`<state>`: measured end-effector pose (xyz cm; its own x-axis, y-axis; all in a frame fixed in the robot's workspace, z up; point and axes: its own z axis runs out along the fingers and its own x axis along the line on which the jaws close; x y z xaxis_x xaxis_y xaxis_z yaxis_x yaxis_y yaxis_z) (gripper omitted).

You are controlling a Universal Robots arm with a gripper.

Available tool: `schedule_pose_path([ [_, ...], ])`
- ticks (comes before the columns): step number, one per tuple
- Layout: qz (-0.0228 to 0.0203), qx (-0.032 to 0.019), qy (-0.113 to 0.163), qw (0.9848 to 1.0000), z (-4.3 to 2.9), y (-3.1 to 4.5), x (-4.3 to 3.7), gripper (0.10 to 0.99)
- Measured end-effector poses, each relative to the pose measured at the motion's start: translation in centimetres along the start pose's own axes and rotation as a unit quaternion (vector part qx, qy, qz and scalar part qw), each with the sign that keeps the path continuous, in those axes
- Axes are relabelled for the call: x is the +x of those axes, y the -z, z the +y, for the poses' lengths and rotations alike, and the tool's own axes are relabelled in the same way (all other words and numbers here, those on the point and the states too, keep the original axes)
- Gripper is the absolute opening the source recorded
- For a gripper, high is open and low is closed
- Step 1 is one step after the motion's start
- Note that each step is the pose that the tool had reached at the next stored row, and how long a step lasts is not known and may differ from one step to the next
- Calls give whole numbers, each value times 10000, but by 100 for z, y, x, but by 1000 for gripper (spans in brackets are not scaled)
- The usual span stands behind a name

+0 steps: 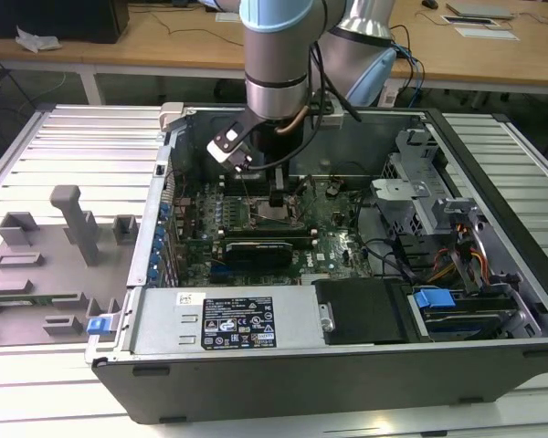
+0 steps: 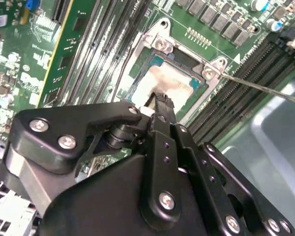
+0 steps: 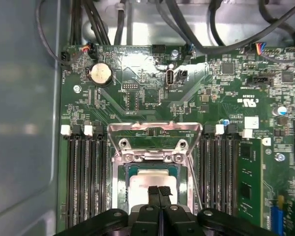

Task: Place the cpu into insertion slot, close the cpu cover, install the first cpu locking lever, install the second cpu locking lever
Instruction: 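Place the cpu into insertion slot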

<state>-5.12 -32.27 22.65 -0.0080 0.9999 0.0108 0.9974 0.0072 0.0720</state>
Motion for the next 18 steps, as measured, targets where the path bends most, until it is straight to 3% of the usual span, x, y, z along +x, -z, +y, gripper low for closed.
schedule_pose_path([
  [7, -1, 1, 0, 10000, 17, 234, 2, 106],
  [11, 0, 1, 0, 10000, 29, 406, 4, 106],
  [18, 0, 0, 0, 10000, 32, 442, 5, 106],
])
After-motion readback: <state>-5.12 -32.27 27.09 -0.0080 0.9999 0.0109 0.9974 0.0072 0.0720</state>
